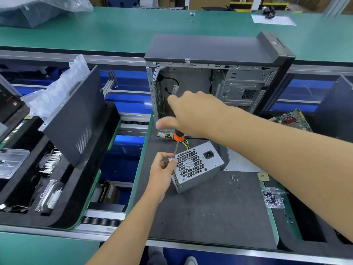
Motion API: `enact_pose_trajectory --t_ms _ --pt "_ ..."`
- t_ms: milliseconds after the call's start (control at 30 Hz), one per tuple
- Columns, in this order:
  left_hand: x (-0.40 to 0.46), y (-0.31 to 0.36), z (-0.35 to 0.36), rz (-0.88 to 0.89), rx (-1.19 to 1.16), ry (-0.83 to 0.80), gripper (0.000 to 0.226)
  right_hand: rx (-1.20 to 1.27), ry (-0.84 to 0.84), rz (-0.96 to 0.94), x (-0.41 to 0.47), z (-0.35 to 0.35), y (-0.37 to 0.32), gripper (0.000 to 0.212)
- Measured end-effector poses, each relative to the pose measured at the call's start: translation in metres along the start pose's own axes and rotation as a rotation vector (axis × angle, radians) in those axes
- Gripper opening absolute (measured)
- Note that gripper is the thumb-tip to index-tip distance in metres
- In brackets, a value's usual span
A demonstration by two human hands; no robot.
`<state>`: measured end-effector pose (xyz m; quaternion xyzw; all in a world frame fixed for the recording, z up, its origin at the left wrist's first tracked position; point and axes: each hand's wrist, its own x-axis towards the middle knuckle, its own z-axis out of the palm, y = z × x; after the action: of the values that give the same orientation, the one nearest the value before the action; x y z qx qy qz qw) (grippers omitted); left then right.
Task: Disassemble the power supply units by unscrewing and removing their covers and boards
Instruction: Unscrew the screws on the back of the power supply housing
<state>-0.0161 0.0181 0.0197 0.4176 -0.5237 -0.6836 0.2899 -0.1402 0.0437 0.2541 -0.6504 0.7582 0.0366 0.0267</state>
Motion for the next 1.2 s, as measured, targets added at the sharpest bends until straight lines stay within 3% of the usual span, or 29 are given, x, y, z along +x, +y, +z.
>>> enact_pose_trajectory --t_ms 200,333,600,733,933,1200 --pt "0.002 0.003 -0.001 0.022 0.040 -0.015 0.020 0.034 0.010 -0.041 -0.001 -0.002 0.004 0.026" --pt "0.002 0.004 -0.002 0.020 0.040 -0.029 0.019 0.080 -0.010 -0.059 -0.001 -0.001 0.006 0.018" --pt "0.002 0.002 0.000 0.021 0.006 -0.019 0.017 0.252 -0.108 -0.084 0.004 -0.002 0.009 0.038" --pt "0.002 0.002 0.000 0.032 0.000 -0.001 0.019 -0.040 -0.015 0.021 0.002 0.001 0.005 0.065" --pt "0.002 0.002 0.002 0.036 0.006 0.009 0.020 0.017 -0.031 -0.062 0.003 0.000 0.009 0.025" --pt "0.002 0.002 0.003 0.058 0.029 0.017 0.008 0.099 -0.012 -0.096 0.001 0.000 0.009 0.025"
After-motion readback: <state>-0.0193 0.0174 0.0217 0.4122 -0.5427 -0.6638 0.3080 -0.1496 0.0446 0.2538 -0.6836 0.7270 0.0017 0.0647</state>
